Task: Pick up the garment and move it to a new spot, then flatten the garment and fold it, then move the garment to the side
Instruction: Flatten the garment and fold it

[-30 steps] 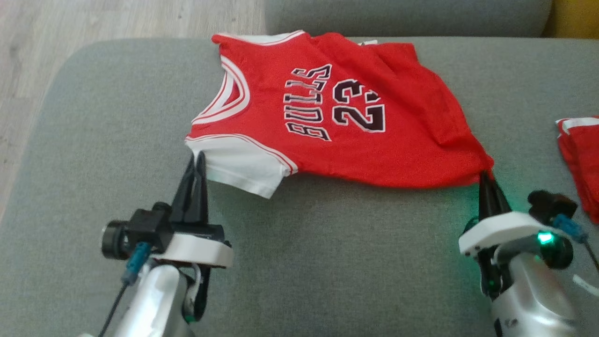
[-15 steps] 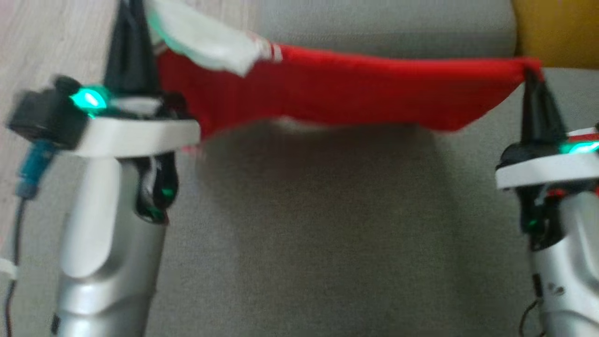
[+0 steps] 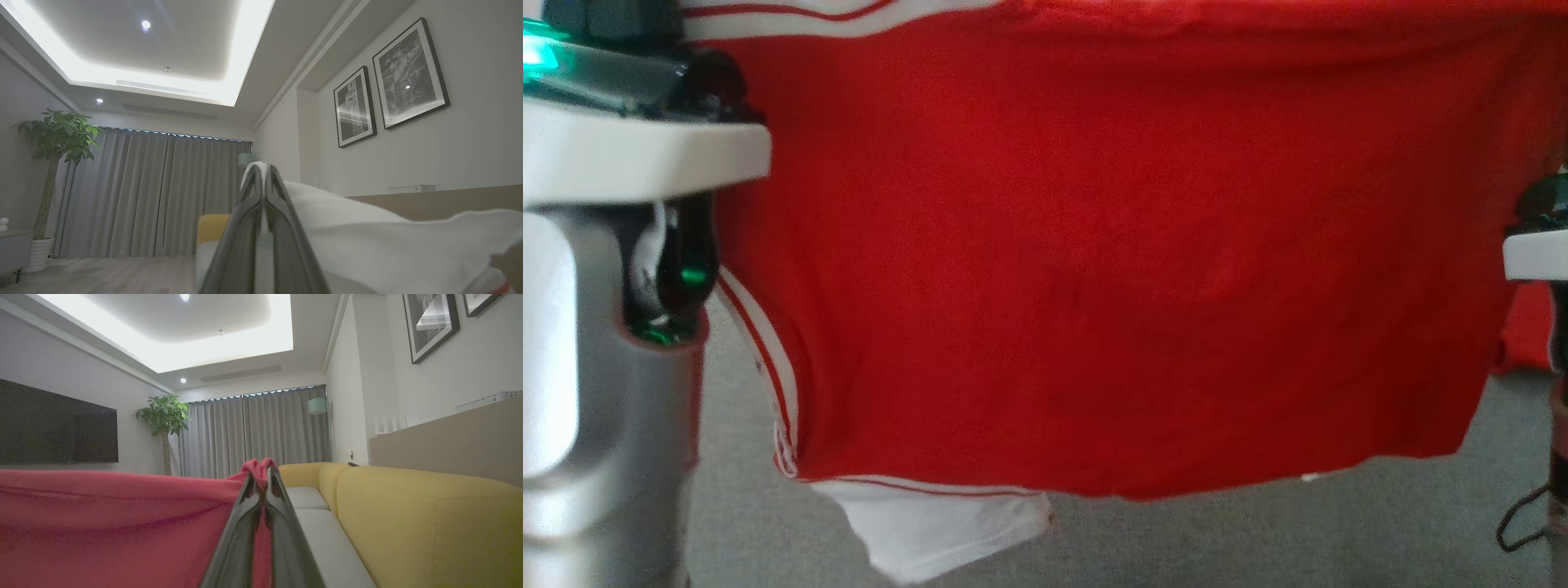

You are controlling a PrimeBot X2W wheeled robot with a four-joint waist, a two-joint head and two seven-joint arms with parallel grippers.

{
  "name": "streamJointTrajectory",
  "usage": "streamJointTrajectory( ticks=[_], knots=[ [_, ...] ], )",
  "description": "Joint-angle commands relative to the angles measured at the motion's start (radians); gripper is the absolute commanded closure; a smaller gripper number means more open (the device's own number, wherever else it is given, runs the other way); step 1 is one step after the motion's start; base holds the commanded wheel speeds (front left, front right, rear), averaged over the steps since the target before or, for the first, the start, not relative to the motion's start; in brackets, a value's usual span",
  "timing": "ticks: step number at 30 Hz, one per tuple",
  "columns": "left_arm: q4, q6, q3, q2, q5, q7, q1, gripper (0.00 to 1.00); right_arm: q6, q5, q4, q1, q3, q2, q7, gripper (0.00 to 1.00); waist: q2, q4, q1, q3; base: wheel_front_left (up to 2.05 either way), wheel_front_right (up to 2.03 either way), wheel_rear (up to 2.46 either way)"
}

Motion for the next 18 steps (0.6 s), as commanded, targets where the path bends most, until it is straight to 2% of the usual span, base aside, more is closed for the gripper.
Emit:
streamJointTrajectory(
  ticks=[1, 6, 8, 12, 18],
  knots=[
    [-0.004, 0.001, 0.046, 0.047, 0.007, 0.022, -0.060, 1.00, 0.003, -0.010, -0.039, -0.033, 0.016, -0.017, 0.024, 1.00, 0.0000, -0.015, 0.0001, 0.048, 0.00, 0.00, 0.00],
    [0.136, -0.031, 0.047, 0.102, 0.025, 0.045, -0.172, 1.00, 0.003, 0.017, 0.026, -0.169, 0.022, -0.016, 0.074, 1.00, 0.0000, -0.038, 0.0001, 0.186, 0.00, 0.00, 0.00],
    [0.261, -0.058, 0.038, 0.134, 0.053, 0.031, -0.293, 1.00, 0.003, 0.016, 0.130, -0.312, 0.062, -0.032, 0.086, 1.00, 0.0000, -0.051, 0.0001, 0.271, 0.00, 0.00, 0.00],
    [0.445, -0.073, 0.027, 0.153, 0.089, -0.010, -0.506, 1.00, 0.003, 0.003, 0.332, -0.555, 0.114, -0.052, 0.062, 1.00, 0.0000, -0.059, 0.0001, 0.365, 0.00, 0.00, 0.00],
    [0.685, -0.074, 0.012, 0.182, 0.158, -0.128, -0.776, 1.00, 0.003, -0.081, 0.680, -0.876, 0.173, -0.023, -0.099, 1.00, 0.0000, -0.087, 0.0001, 0.413, 0.00, 0.00, 0.00]
  ],
)
